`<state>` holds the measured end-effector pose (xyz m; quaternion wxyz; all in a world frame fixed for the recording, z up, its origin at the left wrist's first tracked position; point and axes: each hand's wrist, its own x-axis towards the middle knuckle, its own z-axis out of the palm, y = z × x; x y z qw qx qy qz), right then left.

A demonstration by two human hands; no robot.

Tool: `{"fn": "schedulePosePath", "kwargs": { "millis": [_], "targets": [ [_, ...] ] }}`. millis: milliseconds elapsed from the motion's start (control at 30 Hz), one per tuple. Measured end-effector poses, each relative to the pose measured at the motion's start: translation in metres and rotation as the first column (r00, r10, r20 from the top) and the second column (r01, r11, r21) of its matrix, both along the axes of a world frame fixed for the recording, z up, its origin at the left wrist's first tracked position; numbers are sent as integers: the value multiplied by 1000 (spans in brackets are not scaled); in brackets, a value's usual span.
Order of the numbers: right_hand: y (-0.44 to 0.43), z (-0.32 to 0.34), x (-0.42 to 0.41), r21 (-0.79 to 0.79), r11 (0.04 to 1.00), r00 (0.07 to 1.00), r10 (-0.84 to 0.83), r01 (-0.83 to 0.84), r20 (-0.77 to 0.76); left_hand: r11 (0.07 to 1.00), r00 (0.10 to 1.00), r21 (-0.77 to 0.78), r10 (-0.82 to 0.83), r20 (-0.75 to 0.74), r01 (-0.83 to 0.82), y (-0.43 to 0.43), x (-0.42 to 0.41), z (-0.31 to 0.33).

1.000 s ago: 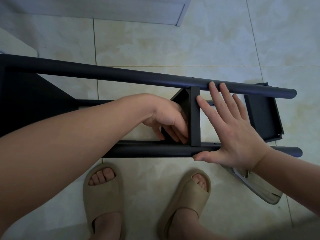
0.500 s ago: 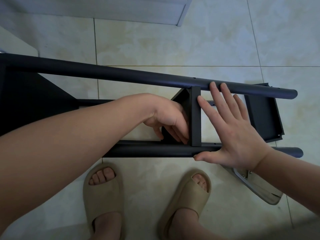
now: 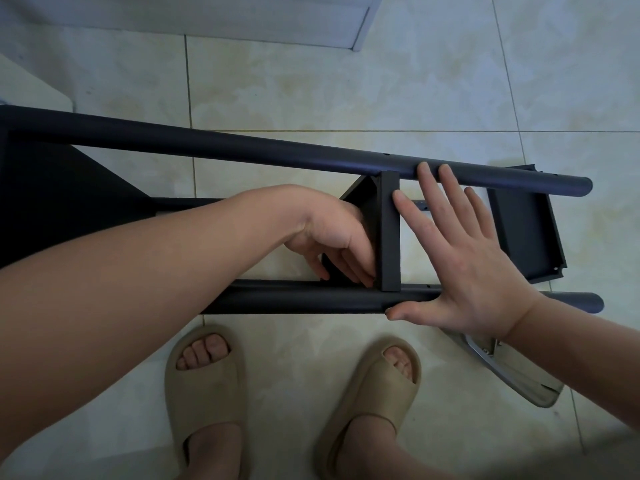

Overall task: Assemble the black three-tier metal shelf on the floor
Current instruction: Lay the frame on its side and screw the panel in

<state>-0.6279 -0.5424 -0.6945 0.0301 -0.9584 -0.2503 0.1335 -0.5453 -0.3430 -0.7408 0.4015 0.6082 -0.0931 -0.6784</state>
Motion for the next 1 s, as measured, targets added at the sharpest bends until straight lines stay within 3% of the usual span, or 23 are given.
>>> {"fn": "schedulePosePath", "kwargs": {
  "millis": [733,1000],
  "targets": [
    [-1,0,-1,7,1000,1000,1,-1,18,1000,997,-7,12,-75,-13,0,0,-1],
    [0,0,0,1,1000,1000,2,-2,14,1000,999,21,23,-40,-22,-1,-3,-4]
  ]
}}
